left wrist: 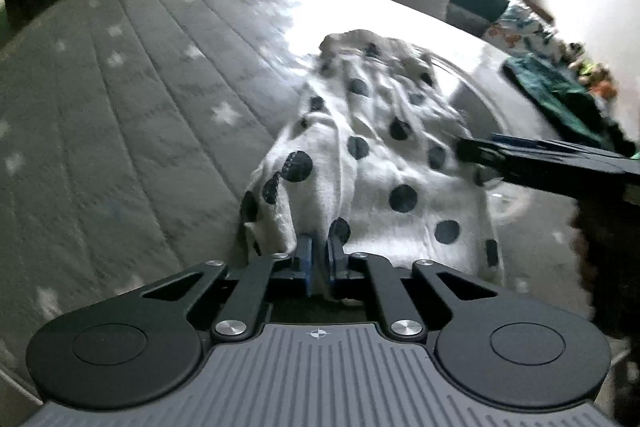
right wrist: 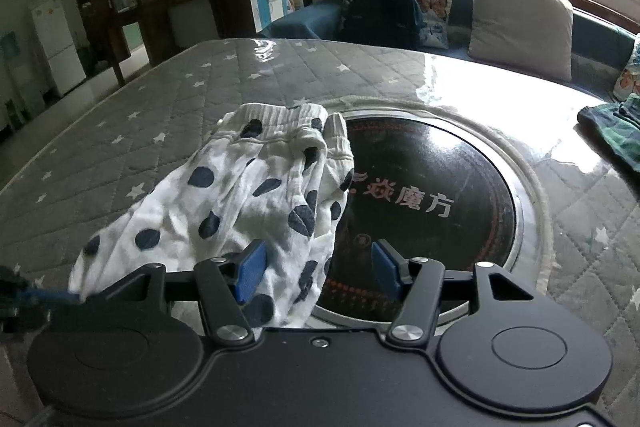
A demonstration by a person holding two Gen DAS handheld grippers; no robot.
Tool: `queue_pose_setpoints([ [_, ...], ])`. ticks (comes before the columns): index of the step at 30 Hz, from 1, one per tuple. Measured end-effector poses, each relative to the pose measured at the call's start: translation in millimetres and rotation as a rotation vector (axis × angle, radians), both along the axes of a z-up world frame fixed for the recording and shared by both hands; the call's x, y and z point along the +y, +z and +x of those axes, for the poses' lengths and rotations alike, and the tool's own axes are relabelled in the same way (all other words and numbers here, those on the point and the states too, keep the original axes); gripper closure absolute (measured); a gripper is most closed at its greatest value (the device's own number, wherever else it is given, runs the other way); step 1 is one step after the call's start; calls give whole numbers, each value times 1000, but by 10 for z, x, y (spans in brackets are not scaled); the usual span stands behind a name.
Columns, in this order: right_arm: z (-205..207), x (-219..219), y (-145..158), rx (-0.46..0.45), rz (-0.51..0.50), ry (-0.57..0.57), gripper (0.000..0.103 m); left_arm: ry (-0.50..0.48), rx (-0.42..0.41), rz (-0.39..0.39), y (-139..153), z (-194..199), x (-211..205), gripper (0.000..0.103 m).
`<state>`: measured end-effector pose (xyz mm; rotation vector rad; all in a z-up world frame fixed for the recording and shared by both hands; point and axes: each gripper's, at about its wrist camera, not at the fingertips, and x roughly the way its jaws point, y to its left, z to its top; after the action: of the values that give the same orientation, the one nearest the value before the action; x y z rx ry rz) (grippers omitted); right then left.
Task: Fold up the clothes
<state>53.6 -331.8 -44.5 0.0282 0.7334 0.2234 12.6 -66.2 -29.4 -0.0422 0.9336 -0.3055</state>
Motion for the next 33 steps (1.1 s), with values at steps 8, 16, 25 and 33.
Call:
queue_pose_setpoints([
  [8,-118,-184,-71,-13,-45,-76,41,55,-88,140,1,612,210,95],
  [16,-14,-459,-234,-21,-123,-239,41,98,-137,87,-8,912,434,90],
  [25,207,-924,-401,-61,-124,-431,36,183,-277,29,-17,652,909,46],
  [33,411,-1169,-475,-58,-144,-501,27,448,-266,105,-251,822,1470,39],
])
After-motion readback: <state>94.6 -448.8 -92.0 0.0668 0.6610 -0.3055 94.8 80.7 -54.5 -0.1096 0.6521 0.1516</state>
